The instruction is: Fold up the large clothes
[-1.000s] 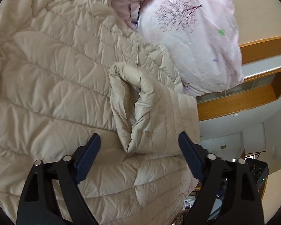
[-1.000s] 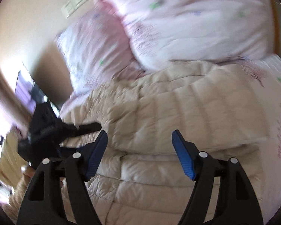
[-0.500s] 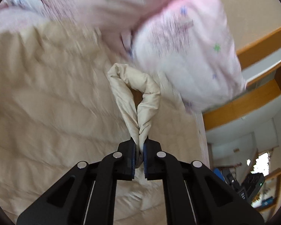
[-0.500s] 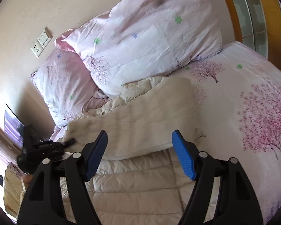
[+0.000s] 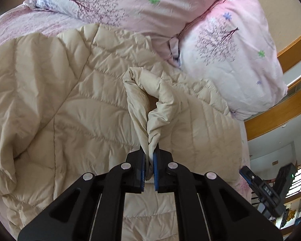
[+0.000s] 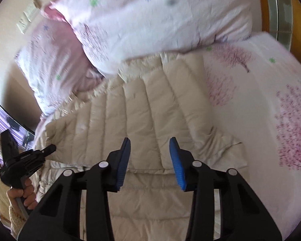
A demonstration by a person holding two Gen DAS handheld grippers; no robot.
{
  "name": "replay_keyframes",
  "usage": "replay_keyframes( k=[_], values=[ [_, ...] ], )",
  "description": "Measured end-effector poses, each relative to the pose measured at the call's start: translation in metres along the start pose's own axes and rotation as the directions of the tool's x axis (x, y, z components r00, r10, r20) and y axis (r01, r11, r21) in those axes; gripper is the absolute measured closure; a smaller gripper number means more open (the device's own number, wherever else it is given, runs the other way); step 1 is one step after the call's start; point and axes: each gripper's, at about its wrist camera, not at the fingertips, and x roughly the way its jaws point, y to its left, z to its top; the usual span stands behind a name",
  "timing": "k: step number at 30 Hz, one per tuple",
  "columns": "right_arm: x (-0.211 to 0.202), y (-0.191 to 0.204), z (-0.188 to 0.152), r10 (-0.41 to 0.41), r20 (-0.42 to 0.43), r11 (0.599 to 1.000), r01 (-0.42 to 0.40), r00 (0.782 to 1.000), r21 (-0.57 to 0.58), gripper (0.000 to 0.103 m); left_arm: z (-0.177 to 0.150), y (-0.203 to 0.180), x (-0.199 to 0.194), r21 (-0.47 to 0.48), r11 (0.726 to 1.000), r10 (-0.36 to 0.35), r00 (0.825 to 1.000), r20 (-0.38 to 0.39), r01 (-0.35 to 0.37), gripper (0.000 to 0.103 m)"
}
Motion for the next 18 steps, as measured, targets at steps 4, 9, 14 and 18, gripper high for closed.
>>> replay_keyframes(
  k=[4, 9, 14, 18],
  values=[
    [0.027, -0.008, 0.002, -0.065, -0.088, 0.997, 0.068, 0.994, 0.026, 0.062, -0.003, 0.004, 0.010, -0.012, 1.000, 0.012, 0.999, -0.037, -0.013, 0.096],
    [0.024, -0.006, 0.000, -0.067, -0.090, 0.997, 0.071, 0.994, 0.039, 0.056, -0.008, 0.005, -0.001, -0.005, 1.000, 0.001, 0.999, -0.049, -0.001, 0.087],
    [-0.007, 0.003, -0.012, -0.024, -0.029, 1.000, 0.024, 0.999, 0.017, 0.045, -0.021, 0.014, -0.071, 0.042, 0.999, -0.015, 0.997, 0.070, 0.012, 0.035],
    [-0.018, 0.003, -0.018, 0.009, -0.025, 1.000, -0.009, 1.000, 0.013, 0.043, -0.036, 0.053, -0.150, -0.001, 1.000, 0.028, 0.984, 0.174, -0.028, 0.035]
  ],
)
